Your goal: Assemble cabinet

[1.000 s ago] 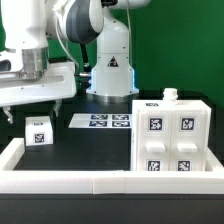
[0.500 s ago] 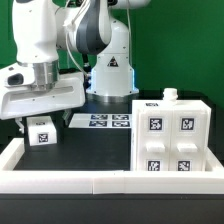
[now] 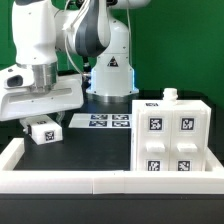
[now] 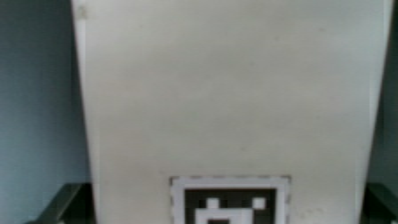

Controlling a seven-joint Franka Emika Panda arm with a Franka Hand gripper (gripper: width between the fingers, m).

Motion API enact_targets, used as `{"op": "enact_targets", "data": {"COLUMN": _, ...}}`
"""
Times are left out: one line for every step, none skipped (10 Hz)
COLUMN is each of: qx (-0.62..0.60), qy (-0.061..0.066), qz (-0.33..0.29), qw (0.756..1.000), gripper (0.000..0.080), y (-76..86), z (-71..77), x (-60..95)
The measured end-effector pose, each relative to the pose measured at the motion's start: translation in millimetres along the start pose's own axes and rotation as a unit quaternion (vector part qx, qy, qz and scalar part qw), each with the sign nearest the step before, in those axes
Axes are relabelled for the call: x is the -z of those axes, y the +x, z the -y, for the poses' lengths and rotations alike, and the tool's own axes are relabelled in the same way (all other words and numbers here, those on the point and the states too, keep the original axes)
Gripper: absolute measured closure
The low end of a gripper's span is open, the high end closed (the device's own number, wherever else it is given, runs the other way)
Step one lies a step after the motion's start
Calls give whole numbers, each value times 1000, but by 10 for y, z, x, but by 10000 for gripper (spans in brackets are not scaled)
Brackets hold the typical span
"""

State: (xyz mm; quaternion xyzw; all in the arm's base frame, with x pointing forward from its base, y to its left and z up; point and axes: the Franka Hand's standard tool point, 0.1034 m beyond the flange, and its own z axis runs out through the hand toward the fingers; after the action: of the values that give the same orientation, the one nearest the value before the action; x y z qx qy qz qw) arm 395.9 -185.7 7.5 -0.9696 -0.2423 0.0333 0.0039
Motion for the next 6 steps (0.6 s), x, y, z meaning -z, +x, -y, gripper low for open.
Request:
{"op": "enact_targets", "data": {"qx": 4, "qy": -1, "qz": -1, "qw": 1000, "gripper": 241, "y": -2, "z": -11, "x": 4}}
{"op": "enact_targets", "data": {"qx": 6, "qy": -5, "qz": -5, "qw": 1000, "gripper": 241, "y": 47, "z": -17, "x": 67}}
{"op": "enact_targets", "data": {"qx": 13, "qy": -15, "qz": -17, "qw": 1000, "gripper": 241, "y": 182, "z": 3, "x": 252}}
{"op": "enact_targets", "data": {"qx": 7, "qy": -16, "qz": -23, "qw": 1000, "gripper": 241, "y": 344, "z": 107, "x": 473}}
{"op": "enact_targets", "data": {"qx": 10, "qy": -19, "qz": -30, "qw": 999, "gripper": 241, "y": 507, "z": 208, "x": 660}}
{"op": "enact_targets", "data": {"qx": 4, "qy": -19, "qz": -34, "qw": 999, "gripper": 241, "y": 659, "z": 327, "x": 832}}
